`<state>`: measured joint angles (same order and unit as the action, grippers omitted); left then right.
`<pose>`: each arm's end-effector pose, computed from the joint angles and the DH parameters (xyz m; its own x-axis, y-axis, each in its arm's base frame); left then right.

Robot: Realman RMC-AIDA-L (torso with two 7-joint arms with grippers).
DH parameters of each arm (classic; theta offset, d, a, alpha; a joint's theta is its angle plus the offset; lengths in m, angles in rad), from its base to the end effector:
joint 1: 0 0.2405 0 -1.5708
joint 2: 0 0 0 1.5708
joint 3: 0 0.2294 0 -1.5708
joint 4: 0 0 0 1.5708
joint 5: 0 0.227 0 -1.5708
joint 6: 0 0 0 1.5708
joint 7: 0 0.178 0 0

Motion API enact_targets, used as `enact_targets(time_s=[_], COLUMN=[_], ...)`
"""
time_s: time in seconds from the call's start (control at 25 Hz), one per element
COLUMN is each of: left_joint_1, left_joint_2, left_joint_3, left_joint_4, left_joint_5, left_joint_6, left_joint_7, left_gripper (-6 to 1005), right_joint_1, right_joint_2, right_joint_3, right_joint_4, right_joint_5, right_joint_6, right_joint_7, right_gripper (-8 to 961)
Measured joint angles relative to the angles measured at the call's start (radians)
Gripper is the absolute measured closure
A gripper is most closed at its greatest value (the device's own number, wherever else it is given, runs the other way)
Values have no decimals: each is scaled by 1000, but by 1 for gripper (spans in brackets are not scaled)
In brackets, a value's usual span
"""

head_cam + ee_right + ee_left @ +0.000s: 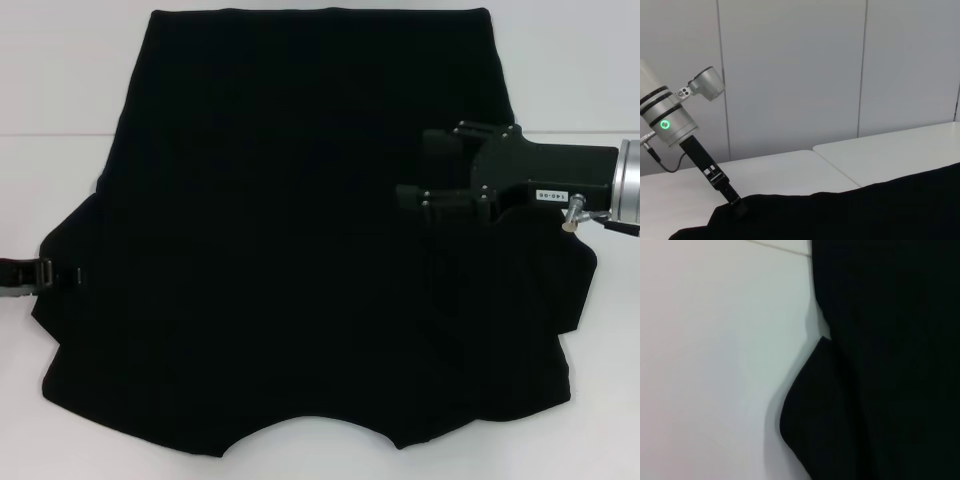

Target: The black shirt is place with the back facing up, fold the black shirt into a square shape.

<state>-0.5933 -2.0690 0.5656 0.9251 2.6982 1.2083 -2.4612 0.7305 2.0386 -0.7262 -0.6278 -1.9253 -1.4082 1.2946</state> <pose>-0.3377 0.3918 0.0612 0.2601 0.8599 0.4393 0.8942 -0.0429 -0.4456 0.1757 0.4127 -0.0027 0.8696 -0.0969 -0.4842 -0.2718 -0.9126 -0.3055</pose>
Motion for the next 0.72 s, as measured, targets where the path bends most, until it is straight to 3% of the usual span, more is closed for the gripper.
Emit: enact_targets(time_s=[0.24,0.44,0.72], left_joint_1=[2,4,5], left_joint_2=[0,0,0], left_joint_3=[2,-3,-5], left_joint_4=[-8,-8,-8], left_joint_5=[4,4,-8], left_joint_6=[-3,-4,-7], left_joint_7=[8,13,19], left_gripper=[423,671,895], right_joint_1=[1,1,-1], right_joint_2=[0,0,1], right_joint_3=[0,-1,4], right_joint_4=[-4,-4,-4], right_joint_5=[2,2,2], right_joint_6=[0,-2,-1], right_joint_7=[0,-1,1], right_gripper=[53,53,53])
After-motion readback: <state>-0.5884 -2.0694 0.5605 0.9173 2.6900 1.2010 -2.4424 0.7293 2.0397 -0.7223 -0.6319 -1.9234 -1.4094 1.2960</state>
